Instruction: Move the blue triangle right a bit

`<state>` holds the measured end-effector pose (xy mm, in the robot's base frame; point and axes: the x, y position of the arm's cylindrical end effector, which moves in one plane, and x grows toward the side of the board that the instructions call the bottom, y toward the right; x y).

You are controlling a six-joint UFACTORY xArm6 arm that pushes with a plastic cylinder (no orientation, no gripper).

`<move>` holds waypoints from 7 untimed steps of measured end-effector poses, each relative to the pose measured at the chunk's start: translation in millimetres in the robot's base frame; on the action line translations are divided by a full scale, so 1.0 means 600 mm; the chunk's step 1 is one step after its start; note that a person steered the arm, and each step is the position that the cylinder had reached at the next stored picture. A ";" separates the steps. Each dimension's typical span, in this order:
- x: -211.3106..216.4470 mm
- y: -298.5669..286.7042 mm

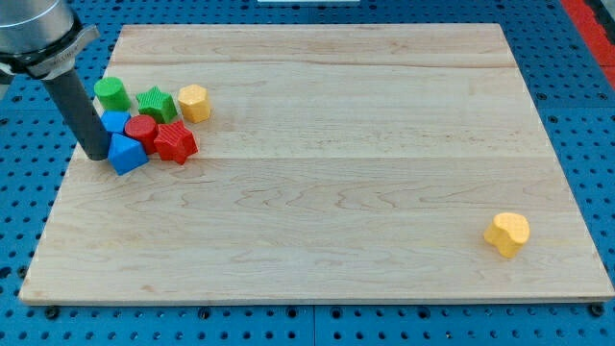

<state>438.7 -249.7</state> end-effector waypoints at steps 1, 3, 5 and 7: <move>0.001 0.000; 0.005 0.003; 0.038 0.003; 0.041 0.028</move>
<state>463.4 -232.7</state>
